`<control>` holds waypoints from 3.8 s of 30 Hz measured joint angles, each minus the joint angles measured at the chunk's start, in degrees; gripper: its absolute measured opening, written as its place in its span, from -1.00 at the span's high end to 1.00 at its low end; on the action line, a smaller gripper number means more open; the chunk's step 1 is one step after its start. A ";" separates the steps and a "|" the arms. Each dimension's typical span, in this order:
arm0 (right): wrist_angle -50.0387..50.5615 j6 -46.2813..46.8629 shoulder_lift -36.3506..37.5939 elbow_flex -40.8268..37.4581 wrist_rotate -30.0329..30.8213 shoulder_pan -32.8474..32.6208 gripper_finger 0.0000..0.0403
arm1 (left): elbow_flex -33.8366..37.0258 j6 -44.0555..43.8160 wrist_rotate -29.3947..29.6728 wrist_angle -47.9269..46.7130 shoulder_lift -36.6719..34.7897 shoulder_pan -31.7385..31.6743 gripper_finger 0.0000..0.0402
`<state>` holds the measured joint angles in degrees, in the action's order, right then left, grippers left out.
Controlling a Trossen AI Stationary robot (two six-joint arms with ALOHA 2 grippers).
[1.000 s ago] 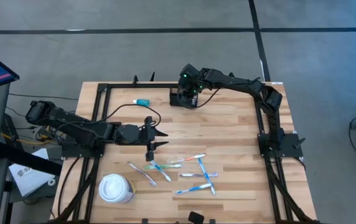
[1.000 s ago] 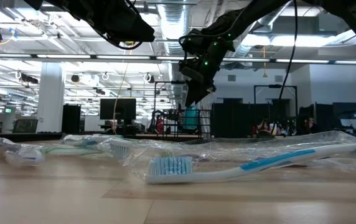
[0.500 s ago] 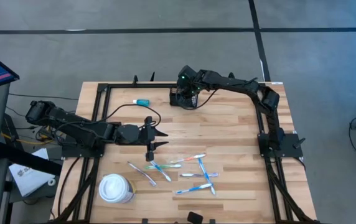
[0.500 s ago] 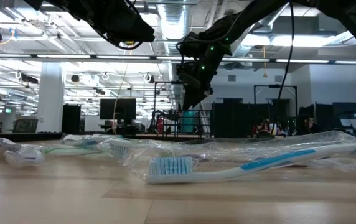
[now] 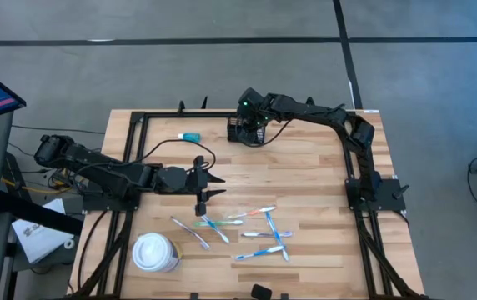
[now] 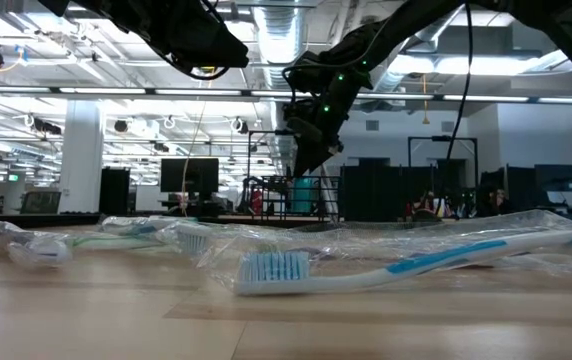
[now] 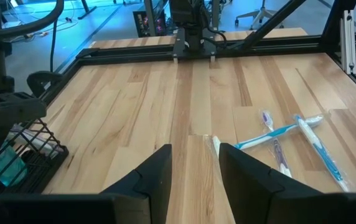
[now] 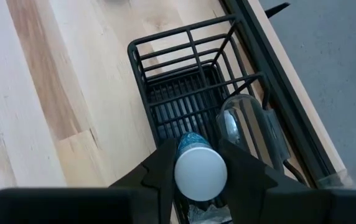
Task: Pick & Place toothbrushing station
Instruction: Put the bottom blue mouthwash into the mesh organizer, then put the blue mouthwash into the mesh organizer
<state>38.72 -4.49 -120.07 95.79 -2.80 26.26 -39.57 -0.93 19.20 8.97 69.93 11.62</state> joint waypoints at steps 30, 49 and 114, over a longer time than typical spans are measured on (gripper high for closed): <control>0.02 0.87 0.22 0.00 0.45 0.07 0.20 | 0.00 0.00 0.00 0.00 0.00 0.00 0.37; 5.61 2.16 8.77 -1.11 -2.69 -1.32 0.31 | 0.00 0.00 0.00 0.00 0.00 0.00 0.37; -2.11 12.09 37.36 -37.77 -3.33 -24.65 0.52 | 6.58 5.16 -2.30 -13.69 -1.22 -38.14 0.37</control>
<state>36.61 7.60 -82.72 58.02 -6.13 1.61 -32.99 4.23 16.90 -4.72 68.71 -26.52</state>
